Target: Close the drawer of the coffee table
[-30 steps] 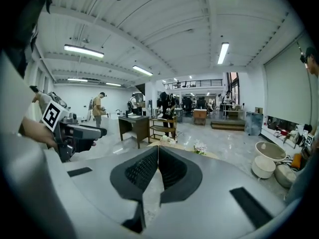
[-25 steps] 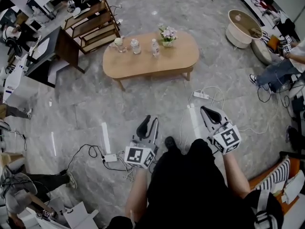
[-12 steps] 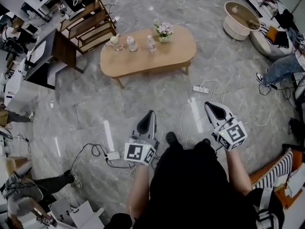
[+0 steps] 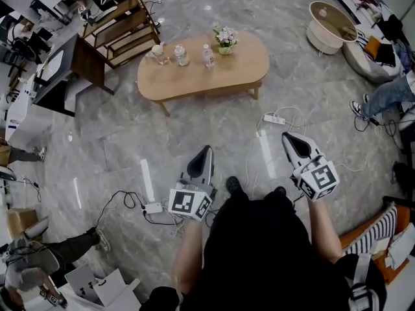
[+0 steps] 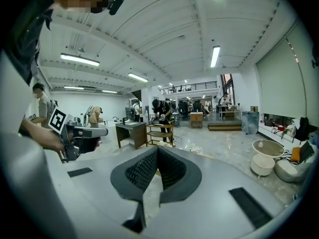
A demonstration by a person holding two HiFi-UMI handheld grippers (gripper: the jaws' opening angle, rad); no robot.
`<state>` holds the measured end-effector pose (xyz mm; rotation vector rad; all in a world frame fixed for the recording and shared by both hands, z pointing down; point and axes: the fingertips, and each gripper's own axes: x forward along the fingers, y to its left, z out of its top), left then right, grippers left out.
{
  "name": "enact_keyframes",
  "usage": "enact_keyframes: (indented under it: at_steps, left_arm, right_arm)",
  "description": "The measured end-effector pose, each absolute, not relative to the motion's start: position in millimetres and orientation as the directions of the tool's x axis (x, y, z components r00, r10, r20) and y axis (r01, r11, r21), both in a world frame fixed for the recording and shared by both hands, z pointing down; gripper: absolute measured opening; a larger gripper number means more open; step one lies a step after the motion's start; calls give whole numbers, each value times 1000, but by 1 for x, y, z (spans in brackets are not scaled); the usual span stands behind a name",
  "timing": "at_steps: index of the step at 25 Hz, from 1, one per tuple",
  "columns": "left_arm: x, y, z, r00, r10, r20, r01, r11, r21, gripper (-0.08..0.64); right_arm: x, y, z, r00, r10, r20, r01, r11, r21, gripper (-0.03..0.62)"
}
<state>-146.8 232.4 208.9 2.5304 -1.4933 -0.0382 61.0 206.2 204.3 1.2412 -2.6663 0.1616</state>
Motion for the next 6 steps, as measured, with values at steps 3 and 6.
enact_keyframes:
  at_steps: [3,6]
  left_arm:
    - [-149,232,212,491,-867,79,-863,-473,178,14]
    - [-152,229,213,497,-865,75,-860,-479,175,14]
  right_arm:
    - [60,205,207,-627,-745,227,-767,641,-11,12]
    - [58,202,209,-621,-749,232,-771,636,-11,12]
